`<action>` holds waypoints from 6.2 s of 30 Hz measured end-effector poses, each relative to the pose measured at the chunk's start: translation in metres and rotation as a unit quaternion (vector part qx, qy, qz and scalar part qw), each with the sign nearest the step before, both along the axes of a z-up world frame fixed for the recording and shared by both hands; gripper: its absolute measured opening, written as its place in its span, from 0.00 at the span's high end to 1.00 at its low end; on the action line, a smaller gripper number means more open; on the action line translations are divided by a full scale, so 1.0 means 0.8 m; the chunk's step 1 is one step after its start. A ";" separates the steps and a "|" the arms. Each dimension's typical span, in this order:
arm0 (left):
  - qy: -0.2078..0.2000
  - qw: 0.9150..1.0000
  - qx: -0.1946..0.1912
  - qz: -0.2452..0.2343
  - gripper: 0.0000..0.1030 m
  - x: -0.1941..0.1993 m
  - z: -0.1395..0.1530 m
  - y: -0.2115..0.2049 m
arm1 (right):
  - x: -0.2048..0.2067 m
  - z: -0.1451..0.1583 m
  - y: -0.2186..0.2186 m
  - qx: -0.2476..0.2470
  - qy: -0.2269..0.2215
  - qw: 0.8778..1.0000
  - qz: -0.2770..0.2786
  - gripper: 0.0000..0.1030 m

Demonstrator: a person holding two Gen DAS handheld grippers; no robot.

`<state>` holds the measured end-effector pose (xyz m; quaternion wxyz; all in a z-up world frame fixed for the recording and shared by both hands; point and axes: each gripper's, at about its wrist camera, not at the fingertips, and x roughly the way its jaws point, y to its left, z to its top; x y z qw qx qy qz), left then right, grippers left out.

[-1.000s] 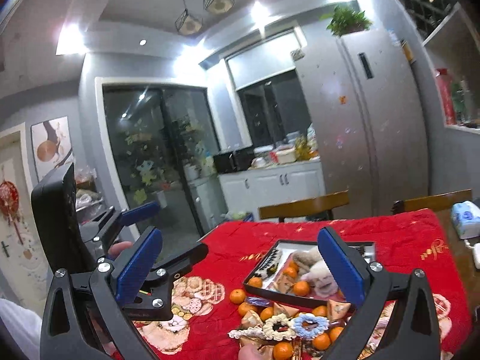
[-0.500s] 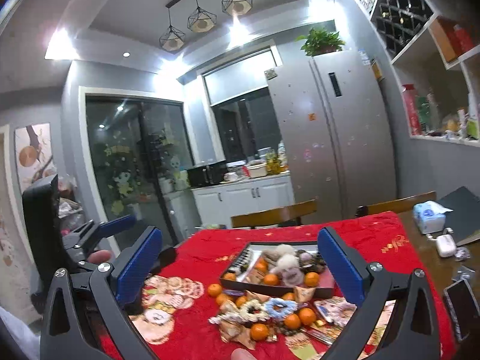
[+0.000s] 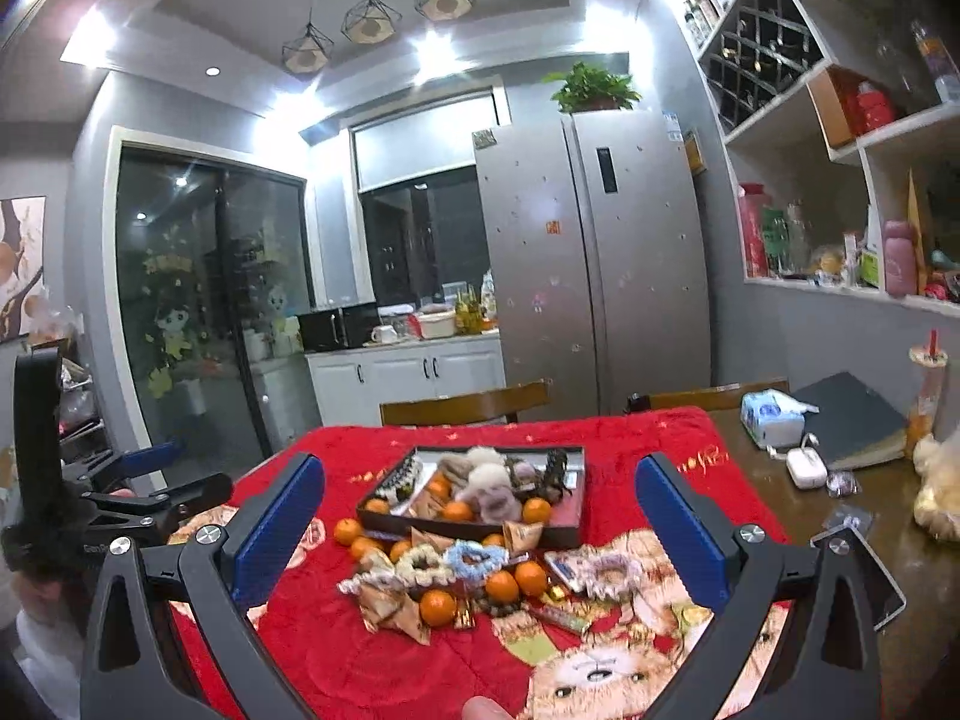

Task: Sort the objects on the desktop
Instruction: 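Move both open tools back toward the pile of oranges and packets, then close left tool on a brown paper snack packet while right tool grasps an orange, then lift the packet and orange with both tools and carry them toward the tray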

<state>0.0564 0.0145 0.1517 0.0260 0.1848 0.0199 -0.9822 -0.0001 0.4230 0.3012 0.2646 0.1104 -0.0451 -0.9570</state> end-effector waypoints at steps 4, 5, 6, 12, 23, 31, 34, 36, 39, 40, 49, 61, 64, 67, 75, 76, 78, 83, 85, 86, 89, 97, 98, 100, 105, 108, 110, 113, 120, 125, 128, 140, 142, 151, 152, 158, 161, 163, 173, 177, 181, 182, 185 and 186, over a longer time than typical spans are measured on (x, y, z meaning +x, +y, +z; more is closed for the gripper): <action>-0.022 1.000 0.003 0.004 0.00 -0.009 -0.030 -0.008 | -0.005 -0.017 0.004 -0.004 -0.022 1.000 -0.002 0.00; -0.025 1.000 -0.001 0.006 0.00 -0.012 -0.038 -0.008 | -0.006 -0.020 0.004 -0.006 -0.026 1.000 -0.003 0.00; -0.030 1.000 -0.006 0.007 0.00 -0.015 -0.047 -0.009 | -0.007 -0.025 0.003 -0.008 -0.032 0.999 -0.002 0.00; -0.065 0.997 -0.023 -0.016 0.00 -0.043 -0.088 -0.004 | -0.019 -0.057 -0.015 0.003 -0.073 0.997 0.014 0.00; -0.114 0.992 -0.023 -0.038 0.00 -0.096 -0.134 -0.002 | -0.060 -0.098 -0.041 -0.009 -0.134 0.990 0.044 0.00; -0.152 0.987 -0.028 -0.041 0.00 -0.133 -0.170 -0.013 | -0.075 -0.132 -0.078 -0.003 -0.176 0.981 0.079 0.00; -0.162 0.985 -0.027 -0.048 0.00 -0.143 -0.178 -0.017 | -0.085 -0.145 -0.090 -0.007 -0.193 0.978 0.085 0.00; -0.166 0.984 -0.026 -0.051 0.00 -0.149 -0.182 -0.019 | -0.091 -0.151 -0.096 -0.007 -0.201 0.976 0.088 0.00; -0.174 0.983 -0.013 -0.060 0.00 -0.157 -0.190 -0.023 | -0.103 -0.159 -0.105 -0.007 -0.210 0.973 0.093 0.00; -0.175 0.982 -0.010 -0.062 0.00 -0.158 -0.192 -0.024 | -0.106 -0.162 -0.108 -0.006 -0.213 0.973 0.094 0.00; -0.180 0.978 -0.019 -0.100 0.00 -0.174 -0.216 -0.011 | -0.144 -0.187 -0.129 0.008 -0.246 0.964 0.098 0.14; -0.226 0.965 0.058 -0.120 0.14 -0.202 -0.241 -0.026 | -0.178 -0.221 -0.151 0.017 -0.282 0.952 0.114 0.40; -0.227 0.964 0.070 -0.121 0.17 -0.205 -0.242 -0.030 | -0.182 -0.225 -0.153 0.016 -0.289 0.950 0.121 0.44; -0.227 0.963 0.076 -0.126 0.24 -0.208 -0.241 -0.031 | -0.185 -0.229 -0.154 0.011 -0.297 0.946 0.129 0.49; -0.221 0.963 0.081 -0.132 0.41 -0.206 -0.240 -0.030 | -0.189 -0.232 -0.154 0.013 -0.304 0.945 0.122 0.61; -0.220 0.964 0.077 -0.131 0.42 -0.206 -0.240 -0.029 | -0.189 -0.232 -0.155 0.015 -0.303 0.945 0.122 0.61; -0.219 0.965 0.072 -0.128 0.45 -0.204 -0.239 -0.028 | -0.189 -0.232 -0.156 0.018 -0.302 0.945 0.122 0.60; -0.223 0.966 0.058 -0.116 0.48 -0.200 -0.240 -0.027 | -0.191 -0.231 -0.161 0.023 -0.302 0.945 0.122 0.60; -0.227 0.966 0.056 -0.110 0.50 -0.198 -0.242 -0.028 | -0.193 -0.231 -0.162 0.022 -0.303 0.945 0.123 0.60; -0.232 0.965 0.057 -0.107 0.52 -0.196 -0.243 -0.029 | -0.194 -0.232 -0.162 0.019 -0.305 0.944 0.124 0.60; -0.240 0.964 0.068 -0.091 0.53 -0.192 -0.248 -0.036 | -0.197 -0.237 -0.167 0.020 -0.320 0.937 0.136 0.60; -0.232 0.966 0.060 -0.093 0.83 -0.182 -0.245 -0.033 | -0.193 -0.240 -0.166 0.025 -0.328 0.935 0.133 0.66; -0.231 0.967 0.054 -0.090 0.84 -0.182 -0.244 -0.031 | -0.192 -0.239 -0.166 0.026 -0.327 0.935 0.132 0.66; -0.230 0.968 0.044 -0.087 0.86 -0.180 -0.243 -0.027 | -0.189 -0.239 -0.166 0.026 -0.325 0.937 0.129 0.66; -0.224 0.971 0.045 -0.073 0.90 -0.173 -0.240 -0.031 | -0.183 -0.238 -0.162 0.016 -0.324 0.938 0.126 0.66; -0.219 0.973 0.047 -0.062 0.92 -0.167 -0.238 -0.035 | -0.178 -0.236 -0.156 0.006 -0.321 0.939 0.125 0.66; -0.213 0.975 0.041 -0.054 0.92 -0.161 -0.235 -0.036 | -0.175 -0.234 -0.152 -0.001 -0.319 0.940 0.123 0.66; -0.205 0.977 0.040 -0.046 0.93 -0.149 -0.229 -0.039 | -0.172 -0.234 -0.150 -0.003 -0.320 0.939 0.123 0.66; -0.191 0.980 0.039 -0.024 0.94 -0.119 -0.214 -0.049 | -0.158 -0.230 -0.145 -0.015 -0.316 0.940 0.124 0.66; -0.175 0.984 0.035 -0.020 0.94 -0.099 -0.197 -0.052 | -0.143 -0.225 -0.139 -0.020 -0.312 0.942 0.125 0.66; -0.168 0.985 0.035 -0.019 0.94 -0.091 -0.192 -0.051 | -0.133 -0.220 -0.137 -0.023 -0.307 0.943 0.126 0.66; -0.185 0.982 0.032 -0.010 0.94 -0.069 -0.217 -0.050 | -0.110 -0.214 -0.128 -0.027 -0.304 0.944 0.127 0.66; -0.186 0.982 0.022 -0.007 0.94 -0.063 -0.223 -0.051 | -0.106 -0.215 -0.127 -0.024 -0.306 0.943 0.127 0.66; -0.189 0.981 0.036 -0.005 0.94 -0.052 -0.236 -0.058 | -0.107 -0.227 -0.135 -0.023 -0.321 0.937 0.134 0.66; -0.187 0.982 0.037 -0.005 0.94 -0.051 -0.235 -0.059 | -0.108 -0.228 -0.136 -0.022 -0.322 0.937 0.135 0.66; -0.172 0.985 0.026 -0.004 0.98 -0.047 -0.223 -0.059 | -0.109 -0.230 -0.138 -0.023 -0.326 0.935 0.136 0.66; -0.172 0.985 0.023 -0.005 0.98 -0.048 -0.224 -0.058 | -0.108 -0.230 -0.138 -0.022 -0.326 0.935 0.137 0.66; -0.174 0.985 0.021 0.000 0.98 -0.049 -0.226 -0.058 | -0.108 -0.231 -0.139 -0.021 -0.327 0.935 0.138 0.66; -0.174 0.984 0.025 0.011 0.86 -0.050 -0.227 -0.061 | -0.110 -0.235 -0.140 -0.021 -0.334 0.932 0.141 0.66; -0.174 0.984 0.027 0.017 0.72 -0.054 -0.225 -0.064 | -0.110 -0.234 -0.140 -0.022 -0.333 0.932 0.141 0.66; -0.182 0.982 0.042 0.016 0.71 -0.067 -0.226 -0.070 | -0.110 -0.236 -0.140 -0.026 -0.334 0.931 0.141 0.66; -0.184 0.982 0.044 0.015 0.71 -0.069 -0.227 -0.070 | -0.109 -0.236 -0.140 -0.027 -0.335 0.931 0.141 0.66; -0.188 0.981 0.045 0.010 0.71 -0.080 -0.226 -0.069 | -0.111 -0.237 -0.138 -0.030 -0.338 0.930 0.140 0.66; -0.191 0.981 0.043 0.008 0.71 -0.085 -0.226 -0.068 | -0.112 -0.238 -0.138 -0.031 -0.338 0.930 0.141 0.66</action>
